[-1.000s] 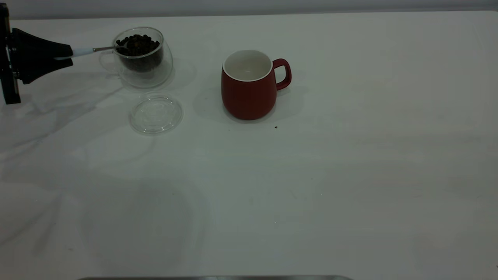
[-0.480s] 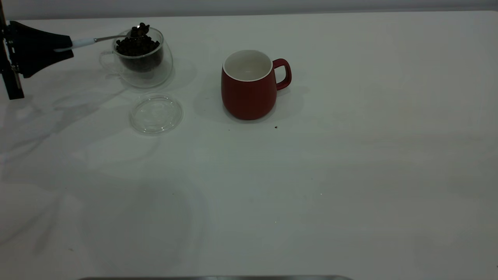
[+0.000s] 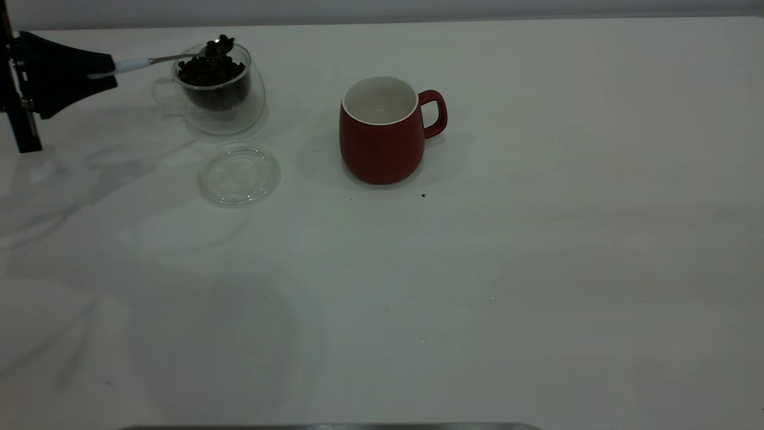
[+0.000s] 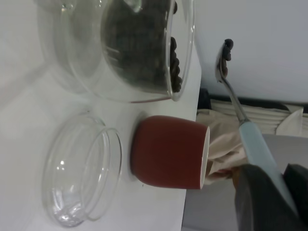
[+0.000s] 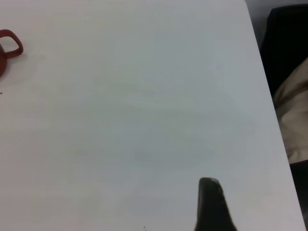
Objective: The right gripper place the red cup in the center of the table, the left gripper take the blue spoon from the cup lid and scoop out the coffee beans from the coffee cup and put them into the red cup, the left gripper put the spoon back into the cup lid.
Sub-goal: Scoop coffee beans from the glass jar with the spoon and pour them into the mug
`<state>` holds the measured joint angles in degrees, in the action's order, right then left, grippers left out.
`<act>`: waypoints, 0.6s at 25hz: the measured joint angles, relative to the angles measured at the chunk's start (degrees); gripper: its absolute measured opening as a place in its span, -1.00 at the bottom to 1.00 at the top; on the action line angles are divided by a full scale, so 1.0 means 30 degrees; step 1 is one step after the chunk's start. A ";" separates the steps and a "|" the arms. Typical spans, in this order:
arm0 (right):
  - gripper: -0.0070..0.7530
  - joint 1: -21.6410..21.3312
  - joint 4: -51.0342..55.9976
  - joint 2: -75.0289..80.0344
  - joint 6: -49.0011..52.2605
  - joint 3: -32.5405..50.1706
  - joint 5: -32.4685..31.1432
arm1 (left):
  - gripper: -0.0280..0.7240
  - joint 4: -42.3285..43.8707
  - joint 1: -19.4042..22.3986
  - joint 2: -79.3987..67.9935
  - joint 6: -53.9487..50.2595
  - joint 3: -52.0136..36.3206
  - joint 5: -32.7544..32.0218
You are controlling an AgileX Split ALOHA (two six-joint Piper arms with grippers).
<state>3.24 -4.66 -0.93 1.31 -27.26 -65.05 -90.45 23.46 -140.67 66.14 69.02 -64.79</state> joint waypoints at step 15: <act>0.34 0.0000 0.0000 0.0000 0.0017 0.0000 0.0000 | -0.59 0.0000 -0.2186 0.0000 -0.0005 0.0000 -0.0019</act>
<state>3.24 -4.66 -0.93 1.36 -27.26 -65.05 -90.45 16.90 -140.67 66.13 69.02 -64.85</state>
